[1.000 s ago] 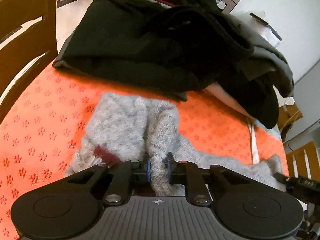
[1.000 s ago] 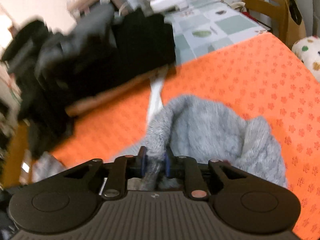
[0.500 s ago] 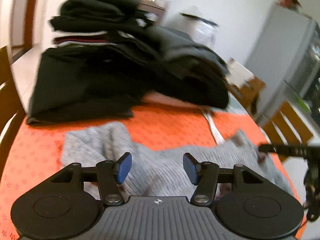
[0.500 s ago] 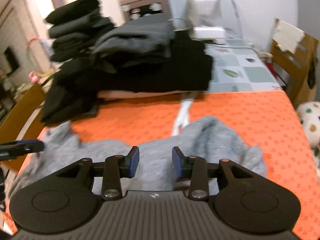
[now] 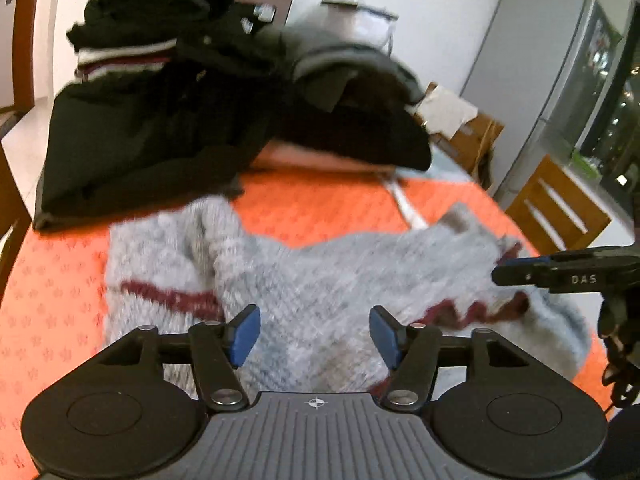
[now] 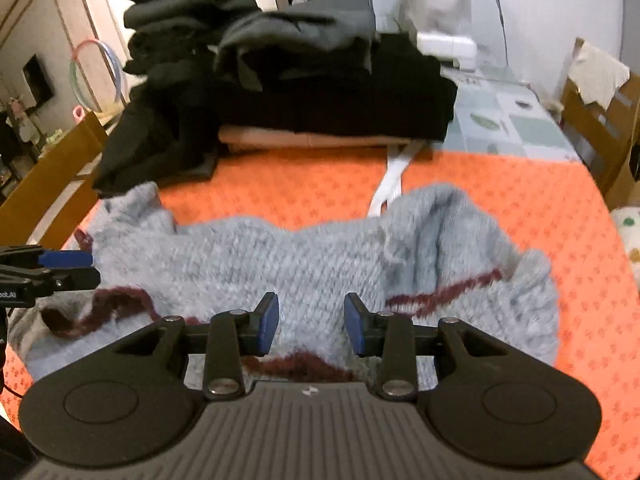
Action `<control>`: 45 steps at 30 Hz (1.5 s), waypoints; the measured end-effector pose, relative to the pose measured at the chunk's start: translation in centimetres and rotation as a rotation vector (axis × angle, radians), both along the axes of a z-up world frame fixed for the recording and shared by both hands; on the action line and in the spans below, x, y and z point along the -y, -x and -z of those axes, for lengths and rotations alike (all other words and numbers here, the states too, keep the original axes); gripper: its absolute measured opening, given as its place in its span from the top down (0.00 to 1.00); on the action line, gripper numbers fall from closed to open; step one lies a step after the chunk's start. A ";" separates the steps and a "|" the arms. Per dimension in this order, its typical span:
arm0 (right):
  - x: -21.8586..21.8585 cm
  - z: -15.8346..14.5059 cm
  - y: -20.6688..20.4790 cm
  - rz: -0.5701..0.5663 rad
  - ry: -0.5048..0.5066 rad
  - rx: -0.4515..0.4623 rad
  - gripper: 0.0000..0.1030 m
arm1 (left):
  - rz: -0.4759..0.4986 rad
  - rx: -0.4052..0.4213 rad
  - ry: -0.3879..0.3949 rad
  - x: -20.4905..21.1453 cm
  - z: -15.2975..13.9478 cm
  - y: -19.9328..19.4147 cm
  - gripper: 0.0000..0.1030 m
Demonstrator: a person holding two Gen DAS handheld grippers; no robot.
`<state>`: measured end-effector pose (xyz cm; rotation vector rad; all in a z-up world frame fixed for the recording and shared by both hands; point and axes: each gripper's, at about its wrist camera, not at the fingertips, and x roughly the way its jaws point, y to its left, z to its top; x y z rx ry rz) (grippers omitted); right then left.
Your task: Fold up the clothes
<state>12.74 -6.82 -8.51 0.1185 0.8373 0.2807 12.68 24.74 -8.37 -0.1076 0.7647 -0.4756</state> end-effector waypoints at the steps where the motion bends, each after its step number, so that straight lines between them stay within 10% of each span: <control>1: 0.0 0.3 0.1 0.003 -0.001 -0.013 0.60 | 0.002 -0.007 0.001 -0.1 0.2 0.1 0.35; 7: 0.0 2.9 0.9 0.018 0.013 -0.077 0.59 | -0.029 -0.091 -0.045 -0.9 3.0 0.5 0.35; 20: -1.0 -2.2 2.7 -0.032 -0.009 -0.015 0.58 | -0.214 -0.067 -0.022 -8.9 1.6 1.2 0.27; 35: -2.1 -2.1 2.8 -0.077 -0.005 -0.032 0.57 | -0.141 -0.208 0.140 -10.7 5.3 -1.6 0.26; 45: -2.3 -2.1 2.6 -0.091 -0.013 -0.032 0.56 | -0.189 -0.236 0.334 -12.0 4.6 -0.5 0.76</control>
